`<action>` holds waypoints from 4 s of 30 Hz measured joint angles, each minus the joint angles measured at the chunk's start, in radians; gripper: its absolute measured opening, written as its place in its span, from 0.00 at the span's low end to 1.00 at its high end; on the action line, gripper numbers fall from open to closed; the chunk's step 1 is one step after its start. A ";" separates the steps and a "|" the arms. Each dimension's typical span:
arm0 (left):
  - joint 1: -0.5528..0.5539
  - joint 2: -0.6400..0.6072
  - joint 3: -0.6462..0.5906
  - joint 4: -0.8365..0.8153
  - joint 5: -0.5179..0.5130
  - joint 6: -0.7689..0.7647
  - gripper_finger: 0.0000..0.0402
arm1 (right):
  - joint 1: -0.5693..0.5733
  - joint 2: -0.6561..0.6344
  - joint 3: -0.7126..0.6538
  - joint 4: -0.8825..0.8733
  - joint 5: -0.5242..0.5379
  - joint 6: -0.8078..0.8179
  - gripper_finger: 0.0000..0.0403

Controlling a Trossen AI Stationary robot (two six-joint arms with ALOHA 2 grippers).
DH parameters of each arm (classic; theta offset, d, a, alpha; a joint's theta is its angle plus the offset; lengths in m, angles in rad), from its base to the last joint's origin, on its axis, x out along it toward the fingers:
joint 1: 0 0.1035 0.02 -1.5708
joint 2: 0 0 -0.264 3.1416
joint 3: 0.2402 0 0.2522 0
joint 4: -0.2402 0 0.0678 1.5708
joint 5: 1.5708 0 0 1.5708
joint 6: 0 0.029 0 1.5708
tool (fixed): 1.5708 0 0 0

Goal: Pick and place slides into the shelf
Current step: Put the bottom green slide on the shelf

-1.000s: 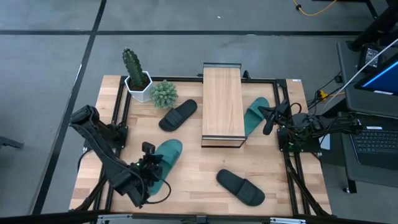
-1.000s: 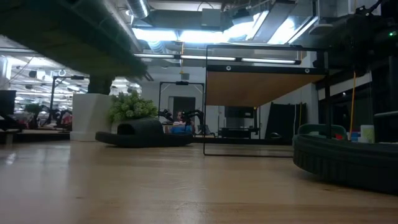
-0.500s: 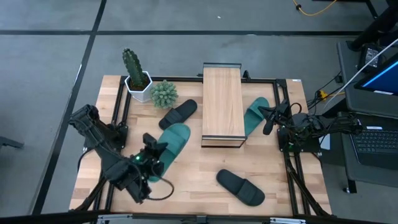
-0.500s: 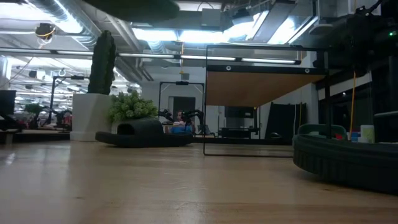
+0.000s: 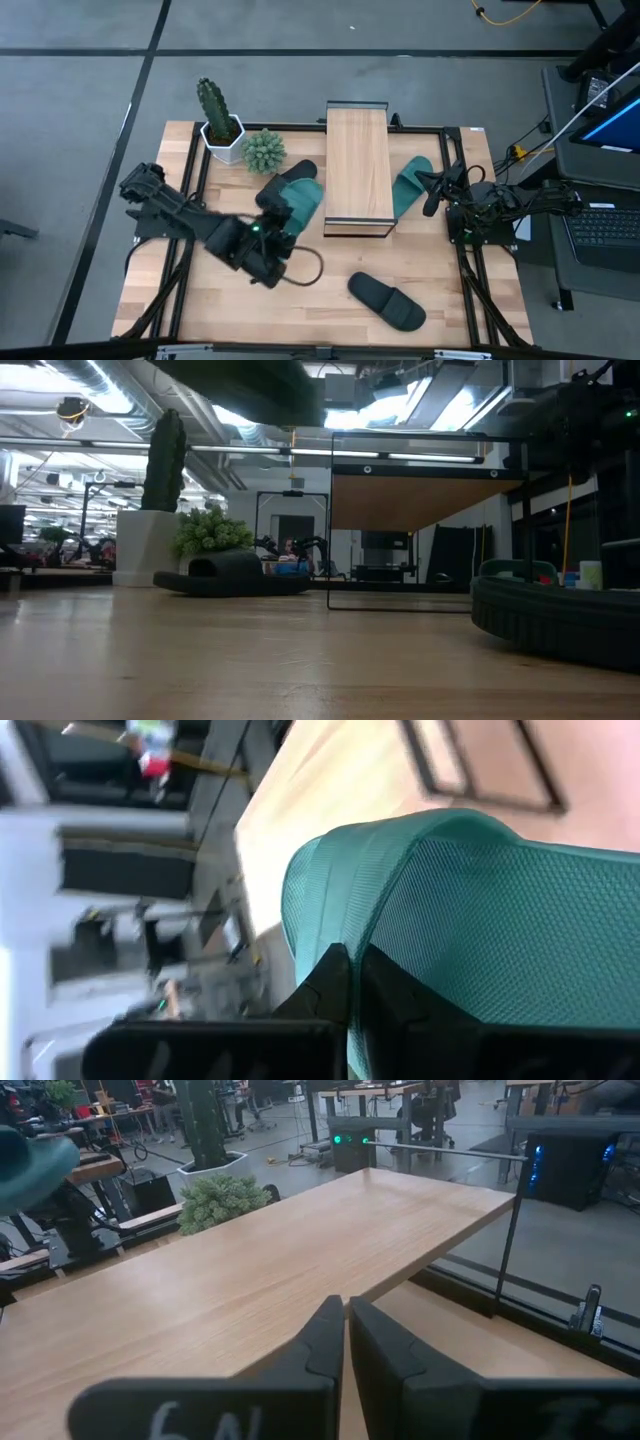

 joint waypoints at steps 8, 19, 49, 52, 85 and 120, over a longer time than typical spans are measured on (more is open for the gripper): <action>0.161 -0.024 -0.001 0.335 0.109 0.497 0.01 | 0.000 0.000 0.000 -0.001 0.000 0.001 0.06; 0.395 -0.100 -0.001 0.479 0.456 0.694 0.01 | 0.000 0.000 0.000 -0.006 -0.003 -0.004 0.06; 0.820 -0.016 0.000 0.713 1.188 1.208 0.01 | 0.000 0.000 0.000 0.024 -0.133 -0.045 0.06; 0.852 -0.014 -0.002 0.702 1.260 1.227 0.01 | 0.000 0.000 0.000 0.024 -0.133 -0.059 0.06; 1.062 0.128 -0.002 0.917 1.536 1.313 0.00 | 0.000 0.007 -0.001 0.042 -0.220 -0.133 0.06; 1.084 0.337 0.317 0.984 1.662 1.129 0.00 | 0.000 0.007 -0.001 0.180 -0.217 -0.348 0.06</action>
